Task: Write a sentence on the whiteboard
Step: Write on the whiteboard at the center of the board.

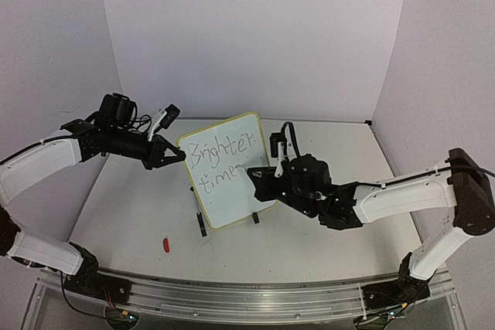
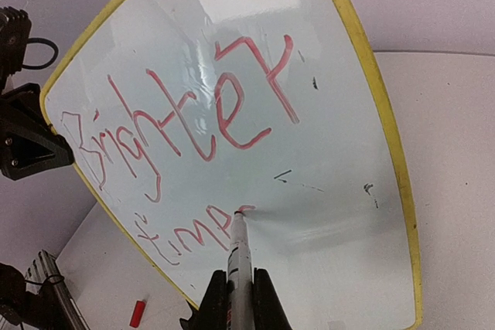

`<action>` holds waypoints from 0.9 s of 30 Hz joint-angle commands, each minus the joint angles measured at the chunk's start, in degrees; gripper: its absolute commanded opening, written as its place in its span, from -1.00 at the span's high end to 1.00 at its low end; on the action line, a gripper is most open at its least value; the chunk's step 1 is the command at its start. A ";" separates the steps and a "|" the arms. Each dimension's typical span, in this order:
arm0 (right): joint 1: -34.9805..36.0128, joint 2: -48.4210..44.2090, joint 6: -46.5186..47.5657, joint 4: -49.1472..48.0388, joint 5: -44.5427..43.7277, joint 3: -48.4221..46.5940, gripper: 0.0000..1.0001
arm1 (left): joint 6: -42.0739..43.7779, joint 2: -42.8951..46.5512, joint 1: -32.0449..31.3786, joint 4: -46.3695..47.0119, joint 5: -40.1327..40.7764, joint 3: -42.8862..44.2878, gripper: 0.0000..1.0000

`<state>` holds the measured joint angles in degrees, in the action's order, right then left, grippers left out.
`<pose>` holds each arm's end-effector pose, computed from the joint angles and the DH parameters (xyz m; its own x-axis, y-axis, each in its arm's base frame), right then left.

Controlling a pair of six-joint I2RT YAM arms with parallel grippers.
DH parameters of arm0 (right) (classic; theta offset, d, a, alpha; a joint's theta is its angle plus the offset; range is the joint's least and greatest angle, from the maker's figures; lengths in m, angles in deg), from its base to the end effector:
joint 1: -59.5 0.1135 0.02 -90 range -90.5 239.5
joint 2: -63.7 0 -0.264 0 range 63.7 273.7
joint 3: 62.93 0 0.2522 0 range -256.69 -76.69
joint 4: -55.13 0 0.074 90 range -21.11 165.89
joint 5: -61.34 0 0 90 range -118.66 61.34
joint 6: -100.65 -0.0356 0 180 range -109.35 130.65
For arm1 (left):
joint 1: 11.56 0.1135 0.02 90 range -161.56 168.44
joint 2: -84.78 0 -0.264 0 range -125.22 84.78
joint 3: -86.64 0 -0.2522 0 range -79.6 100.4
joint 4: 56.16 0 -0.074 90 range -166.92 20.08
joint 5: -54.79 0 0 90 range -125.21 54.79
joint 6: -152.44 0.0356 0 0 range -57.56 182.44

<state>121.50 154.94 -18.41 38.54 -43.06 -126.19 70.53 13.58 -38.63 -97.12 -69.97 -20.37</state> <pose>0.1744 0.3091 0.2377 -0.4408 0.1730 -0.8808 -0.6025 0.6703 0.4332 0.2286 -0.1396 0.3061 -0.4488 0.3592 -0.8182 0.8390 0.4847 -0.2474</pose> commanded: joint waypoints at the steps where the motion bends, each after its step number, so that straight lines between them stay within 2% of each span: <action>1: -0.45 0.70 -1.77 -0.78 0.08 0.77 1.00 | 2.89 -0.59 -0.27 -3.69 5.28 -1.19 1.00; 27: -0.47 -2.83 -1.68 2.39 -5.17 2.63 1.00 | 2.89 -0.55 -0.27 -3.66 5.37 -1.13 1.00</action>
<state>121.52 154.11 -20.04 40.03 -45.12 -124.15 70.47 13.58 -38.63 -97.22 -69.95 -20.37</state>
